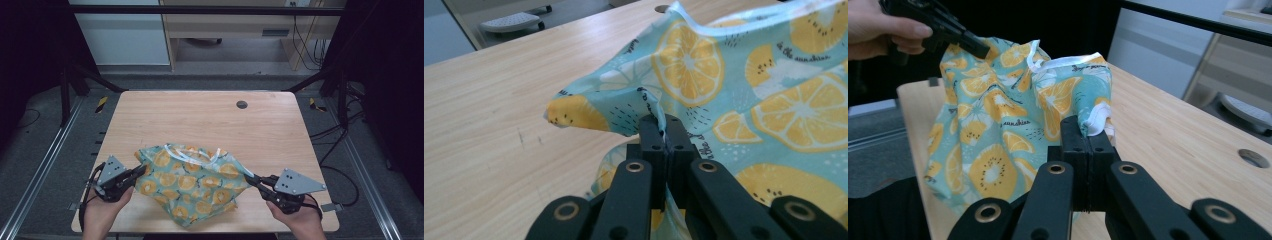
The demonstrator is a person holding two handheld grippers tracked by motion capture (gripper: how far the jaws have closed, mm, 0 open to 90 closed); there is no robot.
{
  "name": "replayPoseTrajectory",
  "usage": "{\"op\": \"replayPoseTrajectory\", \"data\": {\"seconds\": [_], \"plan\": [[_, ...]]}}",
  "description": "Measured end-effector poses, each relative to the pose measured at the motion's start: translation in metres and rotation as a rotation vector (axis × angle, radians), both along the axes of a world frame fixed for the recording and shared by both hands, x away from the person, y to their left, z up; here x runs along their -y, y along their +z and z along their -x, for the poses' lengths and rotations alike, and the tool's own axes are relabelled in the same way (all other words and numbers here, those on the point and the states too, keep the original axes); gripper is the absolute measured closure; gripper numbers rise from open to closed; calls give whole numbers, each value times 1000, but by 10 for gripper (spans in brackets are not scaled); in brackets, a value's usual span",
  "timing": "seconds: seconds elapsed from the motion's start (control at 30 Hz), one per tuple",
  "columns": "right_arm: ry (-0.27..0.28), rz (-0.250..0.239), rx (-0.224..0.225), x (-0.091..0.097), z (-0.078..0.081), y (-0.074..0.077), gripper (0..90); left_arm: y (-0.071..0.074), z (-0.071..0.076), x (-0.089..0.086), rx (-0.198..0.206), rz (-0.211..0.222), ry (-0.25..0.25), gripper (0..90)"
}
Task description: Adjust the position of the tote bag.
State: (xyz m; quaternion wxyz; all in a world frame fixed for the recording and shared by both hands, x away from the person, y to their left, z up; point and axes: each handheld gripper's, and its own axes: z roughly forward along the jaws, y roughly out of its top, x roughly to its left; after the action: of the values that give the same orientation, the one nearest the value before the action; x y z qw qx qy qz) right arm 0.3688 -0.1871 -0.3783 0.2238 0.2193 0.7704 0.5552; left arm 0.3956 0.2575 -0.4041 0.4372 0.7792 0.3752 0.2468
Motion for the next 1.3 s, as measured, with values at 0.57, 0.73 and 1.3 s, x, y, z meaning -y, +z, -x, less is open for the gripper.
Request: {"op": "replayPoseTrajectory", "data": {"seconds": [0.57, 0.73, 1.3], "plan": [[96, -12, -123, 15, -2, -36, 900, -44, 6, 16, -112, -130, -99, 900], [97, 16, -158, 14, -9, -45, 900, -53, -1, 18, -142, -157, -99, 898], [66, 98, -237, 5, -28, -67, 900, -62, -14, 26, -164, -159, -80, 897]]}}
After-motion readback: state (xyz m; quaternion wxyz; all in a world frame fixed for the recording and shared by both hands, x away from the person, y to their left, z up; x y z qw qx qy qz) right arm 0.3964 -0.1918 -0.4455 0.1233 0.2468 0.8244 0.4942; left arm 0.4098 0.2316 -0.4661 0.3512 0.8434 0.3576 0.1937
